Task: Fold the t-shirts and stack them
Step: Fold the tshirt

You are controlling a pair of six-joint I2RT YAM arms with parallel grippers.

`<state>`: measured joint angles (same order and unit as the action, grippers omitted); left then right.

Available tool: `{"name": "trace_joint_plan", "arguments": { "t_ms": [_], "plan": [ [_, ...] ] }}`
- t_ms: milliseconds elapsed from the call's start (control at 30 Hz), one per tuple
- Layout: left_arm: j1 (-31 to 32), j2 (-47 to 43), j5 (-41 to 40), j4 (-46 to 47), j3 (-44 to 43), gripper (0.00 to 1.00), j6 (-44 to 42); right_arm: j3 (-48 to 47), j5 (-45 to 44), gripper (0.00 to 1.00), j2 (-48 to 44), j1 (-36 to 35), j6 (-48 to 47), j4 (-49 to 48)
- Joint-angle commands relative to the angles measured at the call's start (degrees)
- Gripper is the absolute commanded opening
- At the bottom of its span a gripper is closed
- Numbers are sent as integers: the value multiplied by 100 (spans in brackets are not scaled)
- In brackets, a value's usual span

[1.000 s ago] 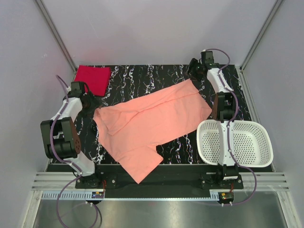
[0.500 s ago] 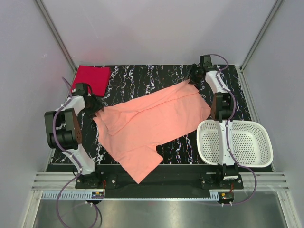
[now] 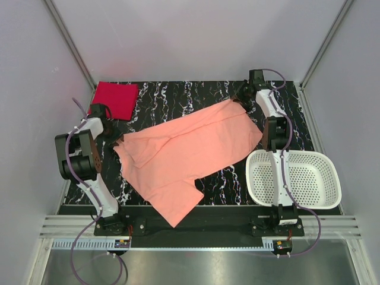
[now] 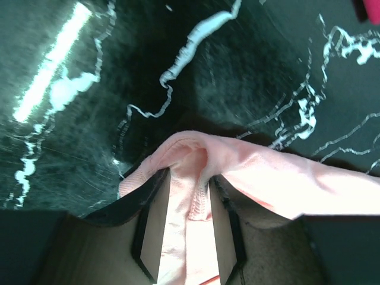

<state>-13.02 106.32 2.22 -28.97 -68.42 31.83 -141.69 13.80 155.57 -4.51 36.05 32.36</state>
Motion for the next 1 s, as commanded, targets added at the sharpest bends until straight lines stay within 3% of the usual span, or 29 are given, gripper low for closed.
{"name": "trace_joint_plan", "arguments": {
  "t_ms": [0,167,267,300,367,500,633,733,833,967],
  "plan": [
    [-184,169,-415,-135,-206,39,7,-359,-405,31,360,3,305,16],
    [-237,257,-257,-223,-382,45,-133,-710,-81,32,685,100,903,-72],
    [-219,65,-29,-232,-391,53,-204,-983,253,49,668,100,877,-168],
    [-193,-154,-11,-249,-365,60,-221,-1062,307,54,633,108,851,-134],
    [-70,-392,-11,-275,-303,66,-309,-1212,360,67,414,108,702,-63],
    [150,-1086,-195,-644,-294,75,-371,-1089,1,81,-376,135,184,558],
    [518,-1955,-599,-733,-137,76,-563,-582,-596,83,-1447,144,-309,1473],
    [756,-2203,-382,-716,22,73,-713,164,-818,79,-2047,144,-283,1949],
    [1037,-2291,338,-549,233,70,-819,920,-1002,66,-2478,135,-239,2327],
    [1590,-2344,464,-329,426,65,-731,2134,-748,49,-3075,126,-134,2319]
  ]
}}
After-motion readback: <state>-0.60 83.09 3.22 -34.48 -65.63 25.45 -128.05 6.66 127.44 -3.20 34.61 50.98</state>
